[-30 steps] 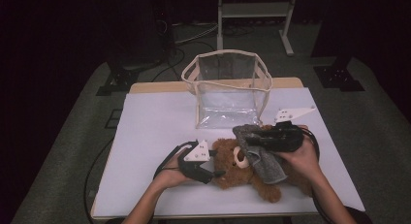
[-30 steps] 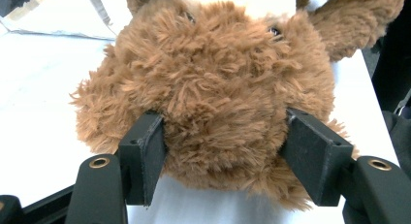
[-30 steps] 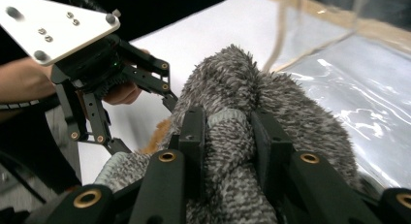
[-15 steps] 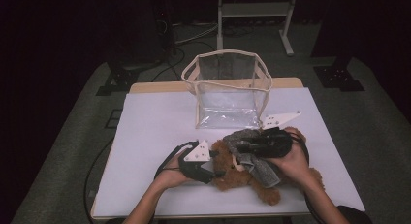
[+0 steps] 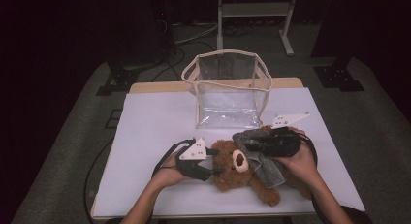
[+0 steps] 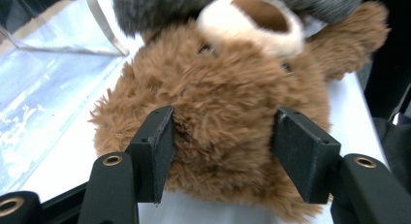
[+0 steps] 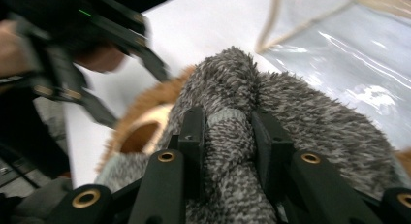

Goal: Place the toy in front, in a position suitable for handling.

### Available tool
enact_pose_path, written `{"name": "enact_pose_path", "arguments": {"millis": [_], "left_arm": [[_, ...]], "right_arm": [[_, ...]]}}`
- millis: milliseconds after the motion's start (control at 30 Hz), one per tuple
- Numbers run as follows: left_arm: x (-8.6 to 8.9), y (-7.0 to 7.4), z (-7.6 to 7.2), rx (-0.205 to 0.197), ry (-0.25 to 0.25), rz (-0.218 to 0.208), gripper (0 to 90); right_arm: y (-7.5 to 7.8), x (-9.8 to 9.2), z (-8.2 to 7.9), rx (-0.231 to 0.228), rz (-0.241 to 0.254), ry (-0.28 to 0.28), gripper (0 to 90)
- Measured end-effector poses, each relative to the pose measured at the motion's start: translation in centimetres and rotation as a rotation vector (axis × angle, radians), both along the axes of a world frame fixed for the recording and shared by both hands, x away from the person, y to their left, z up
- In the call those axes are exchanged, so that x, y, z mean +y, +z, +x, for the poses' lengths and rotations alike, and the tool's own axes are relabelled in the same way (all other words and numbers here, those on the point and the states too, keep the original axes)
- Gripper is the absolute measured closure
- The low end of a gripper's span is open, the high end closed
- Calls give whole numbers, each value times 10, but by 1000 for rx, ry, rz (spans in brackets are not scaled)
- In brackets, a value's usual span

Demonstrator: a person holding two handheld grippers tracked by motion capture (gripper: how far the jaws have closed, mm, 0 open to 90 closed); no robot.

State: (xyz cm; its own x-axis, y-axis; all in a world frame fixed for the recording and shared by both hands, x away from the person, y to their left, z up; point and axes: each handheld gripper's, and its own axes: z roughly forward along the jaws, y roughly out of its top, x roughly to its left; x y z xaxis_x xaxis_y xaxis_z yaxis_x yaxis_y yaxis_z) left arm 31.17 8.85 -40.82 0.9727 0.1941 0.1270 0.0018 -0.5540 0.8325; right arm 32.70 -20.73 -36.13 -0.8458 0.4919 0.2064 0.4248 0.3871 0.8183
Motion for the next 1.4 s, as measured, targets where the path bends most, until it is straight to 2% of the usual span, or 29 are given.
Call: {"name": "enact_pose_path", "arguments": {"millis": [67,100,167,233,300,333,367,467,567,667,733,767,833,900,1000,1067,1167,1233,1333,1400], "left_arm": [[-2,-1,0,4,18,-7,414],[-2,-1,1,7,39,-9,410],[-2,0,2,7,69,-18,409],[-1,0,2,11,74,-18,409],[-1,1,2,7,67,-12,409],[0,1,2,6,59,-12,409],[0,2,2,10,51,-19,408],[3,4,2,29,1,-37,395],[2,3,1,32,-12,-25,390],[-2,-2,2,11,16,0,429],[-5,-2,3,13,55,-21,441],[-5,-2,5,6,97,-28,441],[-5,-1,7,13,130,-34,406],[-4,-1,8,30,161,-52,407],[-3,0,9,33,146,-51,410],[0,1,8,37,102,-44,404],[4,1,7,68,53,-46,393],[3,-1,8,72,48,-34,405],[-1,-4,8,62,61,-36,436],[-4,-3,8,54,73,-33,445]], "right_arm": [[6,7,-9,-20,4,37,681],[11,14,-18,-38,-9,70,681],[13,16,-21,-50,-15,79,681],[15,23,-26,-67,-29,100,681],[15,26,-27,-84,-54,96,681],[14,26,-26,-83,-48,92,681],[10,24,-22,-92,-50,64,683],[7,21,-17,-106,-46,35,684],[4,17,-9,-95,-24,4,685],[6,19,-12,-89,-27,29,685],[10,22,-18,-98,-33,44,685],[11,23,-20,-102,-36,48,685],[13,27,-27,-105,-51,80,685],[11,33,-33,-114,-86,105,685],[5,39,-36,-137,-145,97,686],[2,36,-35,-141,-143,88,688],[0,26,-34,-151,-153,44,691],[-4,17,-34,-133,-151,15,691],[-8,10,-34,-112,-136,1,691],[-5,14,-35,-127,-133,8,692]]}}
